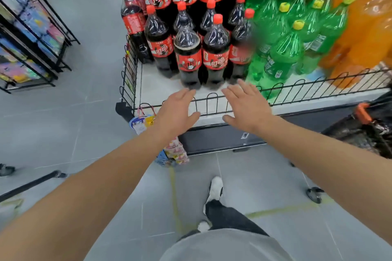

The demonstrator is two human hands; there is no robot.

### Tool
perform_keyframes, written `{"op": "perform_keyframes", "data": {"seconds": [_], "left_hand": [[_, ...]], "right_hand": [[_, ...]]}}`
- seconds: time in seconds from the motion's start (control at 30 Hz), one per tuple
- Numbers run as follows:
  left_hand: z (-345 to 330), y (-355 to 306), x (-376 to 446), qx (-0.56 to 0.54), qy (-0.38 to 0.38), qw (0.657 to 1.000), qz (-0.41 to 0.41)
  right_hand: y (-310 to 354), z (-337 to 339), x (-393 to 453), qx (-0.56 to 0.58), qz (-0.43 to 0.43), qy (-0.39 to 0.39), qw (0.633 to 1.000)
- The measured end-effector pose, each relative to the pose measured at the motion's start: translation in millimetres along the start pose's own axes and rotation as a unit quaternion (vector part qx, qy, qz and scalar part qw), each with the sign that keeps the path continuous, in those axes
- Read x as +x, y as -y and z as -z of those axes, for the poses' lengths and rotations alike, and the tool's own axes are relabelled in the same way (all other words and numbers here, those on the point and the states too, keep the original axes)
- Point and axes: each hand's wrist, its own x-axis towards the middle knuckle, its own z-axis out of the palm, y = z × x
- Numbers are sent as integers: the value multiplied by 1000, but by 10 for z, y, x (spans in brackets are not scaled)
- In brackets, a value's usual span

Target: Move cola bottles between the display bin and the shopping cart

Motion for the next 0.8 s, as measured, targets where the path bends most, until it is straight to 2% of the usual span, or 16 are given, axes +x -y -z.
{"op": "perform_keyframes", "data": {"seconds": [0.2,0.37,0.6,0.8], "left_hand": [[-263,-659,-414,1,26,998,-61],[-550,-1319,-617,-3,59,992,-109],[-1173,-2688,-708,3,84,983,-162],[-1749,-3997,-792,5,100,983,-156]], "right_hand": [[-288,-128,-957,16,-52,4,999],[-784,-277,-1690,19,-102,25,994],[-1864,-589,-2748,15,-159,28,987],[-2976,-840,-3732,22,-189,54,980]]}}
